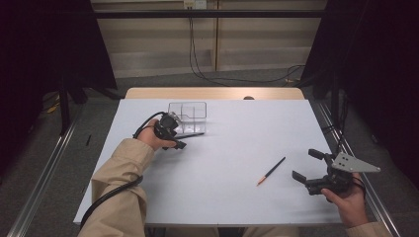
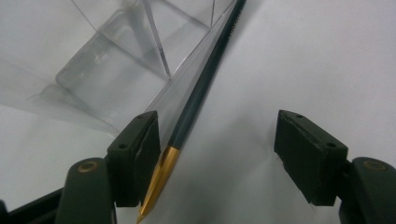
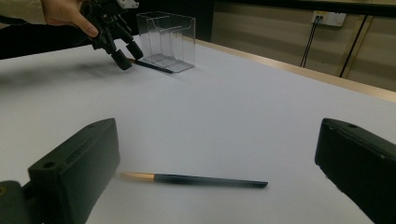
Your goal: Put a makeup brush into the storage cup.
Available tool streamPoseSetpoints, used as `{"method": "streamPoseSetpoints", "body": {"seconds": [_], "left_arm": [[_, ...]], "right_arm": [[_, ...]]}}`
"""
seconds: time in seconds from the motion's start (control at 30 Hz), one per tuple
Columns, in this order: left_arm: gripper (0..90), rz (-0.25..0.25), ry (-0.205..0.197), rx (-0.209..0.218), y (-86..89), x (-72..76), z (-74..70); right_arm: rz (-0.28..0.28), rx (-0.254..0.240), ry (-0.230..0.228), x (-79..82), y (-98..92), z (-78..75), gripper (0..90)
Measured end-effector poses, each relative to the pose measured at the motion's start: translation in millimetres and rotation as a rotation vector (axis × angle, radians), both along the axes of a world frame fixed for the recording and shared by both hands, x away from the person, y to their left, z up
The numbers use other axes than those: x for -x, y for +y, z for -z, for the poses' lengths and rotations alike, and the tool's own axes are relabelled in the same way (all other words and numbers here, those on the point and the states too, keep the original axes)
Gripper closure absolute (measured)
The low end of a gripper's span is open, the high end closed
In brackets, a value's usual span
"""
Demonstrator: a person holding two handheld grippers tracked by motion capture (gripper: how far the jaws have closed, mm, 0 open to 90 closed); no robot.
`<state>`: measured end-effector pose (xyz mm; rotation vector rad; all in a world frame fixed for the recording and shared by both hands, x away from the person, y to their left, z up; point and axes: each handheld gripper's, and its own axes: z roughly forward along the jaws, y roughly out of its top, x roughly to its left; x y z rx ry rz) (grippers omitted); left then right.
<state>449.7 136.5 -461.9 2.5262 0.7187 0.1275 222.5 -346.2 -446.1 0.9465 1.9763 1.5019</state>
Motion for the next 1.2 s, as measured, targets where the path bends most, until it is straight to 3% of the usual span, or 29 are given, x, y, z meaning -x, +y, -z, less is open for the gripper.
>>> {"method": "streamPoseSetpoints", "body": {"seconds": [0.5, 0.9, 1.2], "left_arm": [[42.4, 0.03, 0.032, -0.013, -4.4, -0.9, -0.5], [56.0, 0.057, 0.042, -0.02, -4.2, 2.6, -2.5], [74.2, 0.112, 0.066, -0.091, -5.8, 5.8, -7.4]], "right_arm": [[-0.001, 0.002, -0.001, 0.6, -0.8, -0.2, 0.0], [-0.002, 0.003, 0.0, 0.7, -0.8, -0.1, 0.0], [-0.003, 0.005, -0.003, 0.7, -0.5, -0.1, 0.0]]}}
